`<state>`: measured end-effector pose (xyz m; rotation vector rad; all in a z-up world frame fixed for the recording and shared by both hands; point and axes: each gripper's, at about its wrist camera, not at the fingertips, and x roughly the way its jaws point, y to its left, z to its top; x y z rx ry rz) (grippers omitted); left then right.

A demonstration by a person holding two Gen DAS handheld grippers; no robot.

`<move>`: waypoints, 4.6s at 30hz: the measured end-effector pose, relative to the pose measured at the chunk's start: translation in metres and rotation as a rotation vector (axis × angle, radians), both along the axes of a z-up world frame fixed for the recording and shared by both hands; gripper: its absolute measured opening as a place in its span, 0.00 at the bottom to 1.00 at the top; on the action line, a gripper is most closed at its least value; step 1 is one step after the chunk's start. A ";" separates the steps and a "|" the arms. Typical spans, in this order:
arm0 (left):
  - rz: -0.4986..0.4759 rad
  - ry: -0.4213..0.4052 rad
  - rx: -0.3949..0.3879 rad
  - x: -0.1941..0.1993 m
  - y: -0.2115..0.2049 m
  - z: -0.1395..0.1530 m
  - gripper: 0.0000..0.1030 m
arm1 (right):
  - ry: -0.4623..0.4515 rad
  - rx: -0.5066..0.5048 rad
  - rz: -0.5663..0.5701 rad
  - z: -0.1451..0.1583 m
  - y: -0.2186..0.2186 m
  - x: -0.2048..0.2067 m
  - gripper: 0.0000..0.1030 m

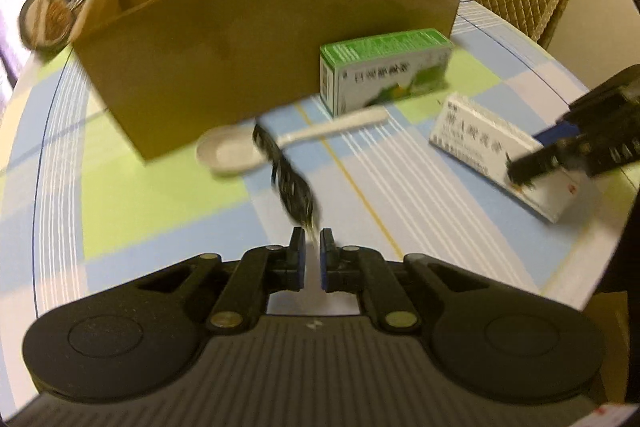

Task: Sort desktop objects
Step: 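Grasp the black cable with the left tool while the right tool grasps the white ointment box, then lift the cable and ointment box and carry both over the cardboard box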

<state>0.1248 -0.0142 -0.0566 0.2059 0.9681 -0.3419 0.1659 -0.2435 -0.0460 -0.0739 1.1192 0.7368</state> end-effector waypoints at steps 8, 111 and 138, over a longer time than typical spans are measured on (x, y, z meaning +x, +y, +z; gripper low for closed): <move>0.100 -0.026 -0.004 -0.014 0.014 0.006 0.25 | -0.042 0.009 -0.074 0.002 -0.018 -0.006 0.49; 0.107 -0.069 -0.025 -0.029 -0.002 0.034 0.10 | -0.342 -0.104 -0.124 0.031 -0.002 -0.050 0.34; 0.119 -0.162 -0.045 -0.037 0.007 0.074 0.10 | -0.413 -0.075 -0.123 0.074 0.007 -0.063 0.34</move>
